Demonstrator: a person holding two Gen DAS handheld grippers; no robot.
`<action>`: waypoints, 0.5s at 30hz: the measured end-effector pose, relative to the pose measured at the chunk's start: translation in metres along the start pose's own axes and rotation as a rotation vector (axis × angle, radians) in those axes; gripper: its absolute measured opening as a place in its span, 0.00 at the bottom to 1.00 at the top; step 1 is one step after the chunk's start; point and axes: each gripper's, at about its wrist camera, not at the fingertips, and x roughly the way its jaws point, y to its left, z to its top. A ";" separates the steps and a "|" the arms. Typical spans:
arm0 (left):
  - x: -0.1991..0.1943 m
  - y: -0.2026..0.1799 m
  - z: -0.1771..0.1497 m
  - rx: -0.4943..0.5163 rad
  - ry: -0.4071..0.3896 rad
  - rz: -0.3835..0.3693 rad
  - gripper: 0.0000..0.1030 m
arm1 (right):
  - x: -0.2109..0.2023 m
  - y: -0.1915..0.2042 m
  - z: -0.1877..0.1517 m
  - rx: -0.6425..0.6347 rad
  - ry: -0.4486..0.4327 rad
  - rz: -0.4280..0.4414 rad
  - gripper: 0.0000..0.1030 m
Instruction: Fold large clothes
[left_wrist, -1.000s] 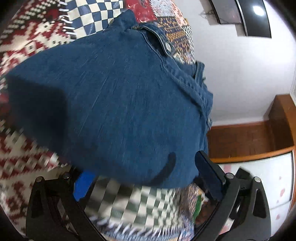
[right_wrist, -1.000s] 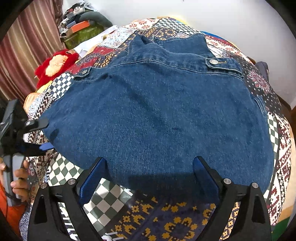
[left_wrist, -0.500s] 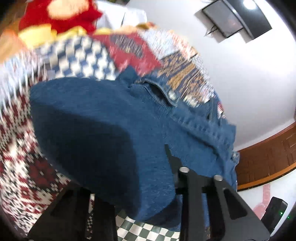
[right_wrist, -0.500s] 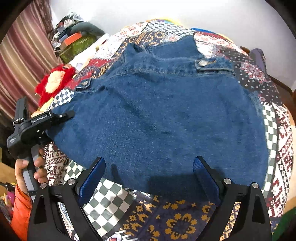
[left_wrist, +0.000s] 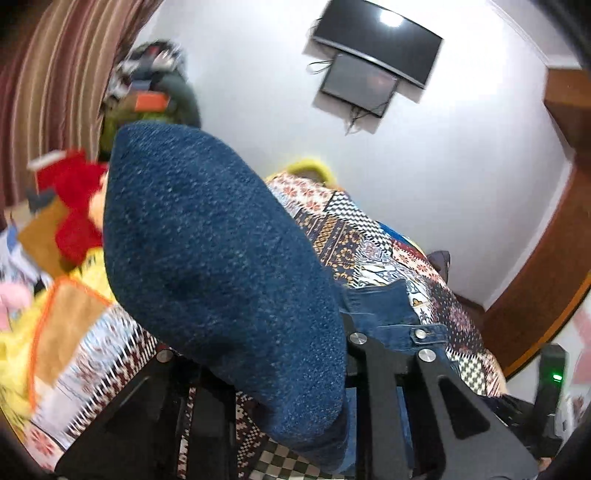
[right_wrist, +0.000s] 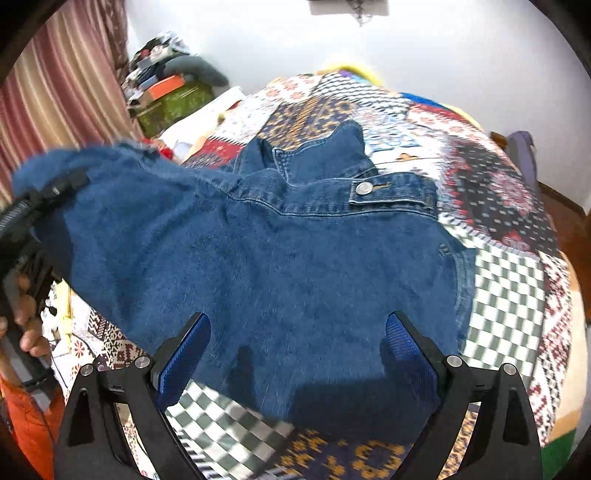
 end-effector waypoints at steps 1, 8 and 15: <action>-0.001 -0.005 0.001 0.026 -0.002 0.000 0.21 | 0.006 0.004 0.001 -0.010 0.009 0.005 0.92; 0.006 -0.043 -0.005 0.185 -0.006 0.019 0.21 | 0.072 0.029 0.000 -0.076 0.177 0.089 0.93; 0.017 -0.103 -0.017 0.344 -0.005 -0.030 0.21 | 0.076 0.022 0.001 -0.117 0.216 0.156 0.97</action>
